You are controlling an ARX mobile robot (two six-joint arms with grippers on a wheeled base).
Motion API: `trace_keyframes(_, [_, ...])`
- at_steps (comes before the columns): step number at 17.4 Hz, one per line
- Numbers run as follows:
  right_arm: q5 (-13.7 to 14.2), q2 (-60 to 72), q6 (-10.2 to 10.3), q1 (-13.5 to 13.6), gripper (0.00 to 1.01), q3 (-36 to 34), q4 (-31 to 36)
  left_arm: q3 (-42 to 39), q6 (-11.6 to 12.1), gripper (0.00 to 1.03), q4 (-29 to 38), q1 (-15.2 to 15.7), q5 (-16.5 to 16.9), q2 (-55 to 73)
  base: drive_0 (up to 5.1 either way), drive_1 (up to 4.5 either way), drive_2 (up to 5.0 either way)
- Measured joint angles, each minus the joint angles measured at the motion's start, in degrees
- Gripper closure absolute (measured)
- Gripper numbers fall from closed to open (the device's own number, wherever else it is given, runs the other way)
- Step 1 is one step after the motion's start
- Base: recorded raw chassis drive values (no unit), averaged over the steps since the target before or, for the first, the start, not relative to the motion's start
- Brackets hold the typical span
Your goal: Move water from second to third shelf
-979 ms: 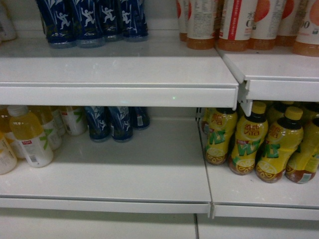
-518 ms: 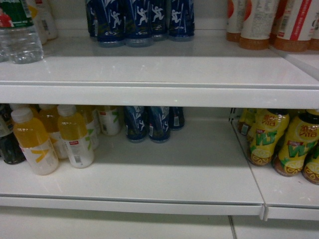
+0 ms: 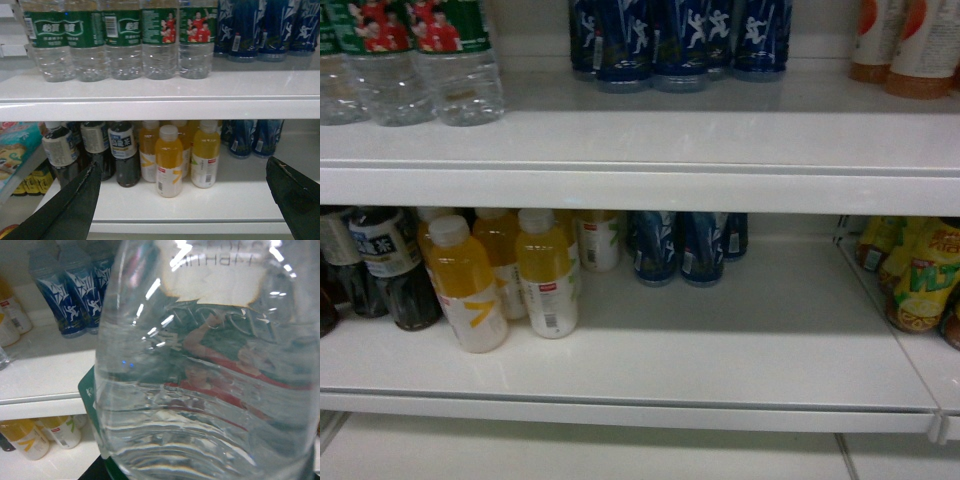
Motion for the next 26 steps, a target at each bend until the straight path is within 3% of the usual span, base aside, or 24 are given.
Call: trace_keyframes(26, [-0.17,0.02,-0.04,0.04,0.6,-0.04,-0.04,0.0,0.0,0.05,0.11,0.0,0.0,0.0,-4.6,2.31,2.3])
